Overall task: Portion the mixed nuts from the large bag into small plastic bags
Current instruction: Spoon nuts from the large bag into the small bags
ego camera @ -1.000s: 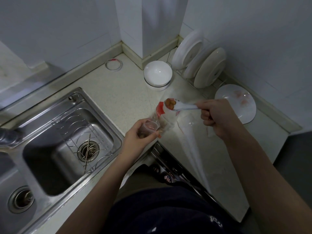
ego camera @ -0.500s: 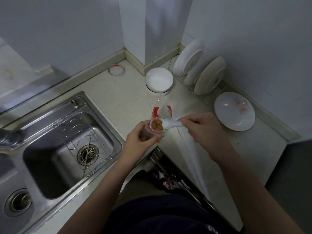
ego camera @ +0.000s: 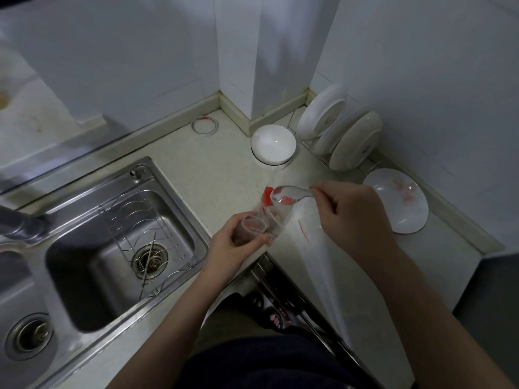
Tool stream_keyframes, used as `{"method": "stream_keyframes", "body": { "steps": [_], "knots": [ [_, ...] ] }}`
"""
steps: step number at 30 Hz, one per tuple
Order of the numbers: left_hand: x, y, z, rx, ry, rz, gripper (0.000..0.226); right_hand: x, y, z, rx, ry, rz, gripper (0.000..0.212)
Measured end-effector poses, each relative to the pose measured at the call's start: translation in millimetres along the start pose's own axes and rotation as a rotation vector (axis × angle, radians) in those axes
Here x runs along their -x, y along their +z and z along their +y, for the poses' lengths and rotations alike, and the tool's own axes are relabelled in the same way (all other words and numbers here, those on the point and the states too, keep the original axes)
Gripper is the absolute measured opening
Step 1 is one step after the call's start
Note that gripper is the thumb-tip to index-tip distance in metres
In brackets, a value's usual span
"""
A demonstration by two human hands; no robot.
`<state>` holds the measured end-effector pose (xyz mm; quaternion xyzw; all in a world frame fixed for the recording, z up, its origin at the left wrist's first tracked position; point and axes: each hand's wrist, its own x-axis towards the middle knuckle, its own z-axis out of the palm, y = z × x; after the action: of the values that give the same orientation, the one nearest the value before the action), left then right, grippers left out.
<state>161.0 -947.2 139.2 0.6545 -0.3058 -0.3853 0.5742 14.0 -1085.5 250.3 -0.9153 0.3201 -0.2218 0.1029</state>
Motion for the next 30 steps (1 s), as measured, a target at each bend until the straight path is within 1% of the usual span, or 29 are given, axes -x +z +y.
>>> {"method": "stream_keyframes", "body": {
  "steps": [3, 6, 10, 13, 16, 17, 19, 20, 22, 23, 27, 30],
  "knots": [
    [1, -3, -3, -0.014, -0.013, 0.013, 0.048, -12, 5, 2, 0.137, -0.061, -0.109, 0.018],
    [2, -5, -6, -0.025, -0.019, 0.033, 0.042, -25, 18, 2, 0.26, -0.162, -0.328, 0.017],
    [2, -7, -6, -0.03, -0.012, 0.043, 0.042, -41, 45, -1, 0.422, -0.293, -0.579, 0.014],
    [2, -9, -6, -0.023, -0.008, 0.056, 0.042, -50, 63, -2, 0.523, -0.336, -0.682, 0.017],
    [2, -10, -9, -0.009, -0.024, 0.064, 0.042, -57, 81, -3, 0.571, -0.326, -0.779, 0.008],
    [2, -10, -10, -0.001, -0.035, 0.068, 0.041, -59, 87, -2, 0.582, -0.319, -0.817, 0.014],
    [2, -12, -12, 0.007, -0.05, 0.075, 0.041, -61, 98, 1, 0.578, -0.36, -0.835, 0.026],
    [1, -12, -13, 0.007, -0.056, 0.077, 0.041, -61, 102, 4, 0.563, -0.378, -0.834, 0.025],
    [0, -14, -13, 0.012, -0.067, 0.083, 0.04, -63, 110, 9, 0.573, -0.37, -0.861, 0.01],
    [0, -15, -14, 0.016, -0.071, 0.085, 0.039, -63, 113, 13, 0.569, -0.374, -0.859, 0.008],
    [-1, -19, -14, 0.022, -0.09, 0.095, 0.039, -61, 126, 21, 0.56, -0.363, -0.835, 0.012],
    [-2, -21, -15, 0.018, -0.096, 0.101, 0.04, -58, 132, 27, 0.484, -0.194, -0.871, 0.015]
  ]
}}
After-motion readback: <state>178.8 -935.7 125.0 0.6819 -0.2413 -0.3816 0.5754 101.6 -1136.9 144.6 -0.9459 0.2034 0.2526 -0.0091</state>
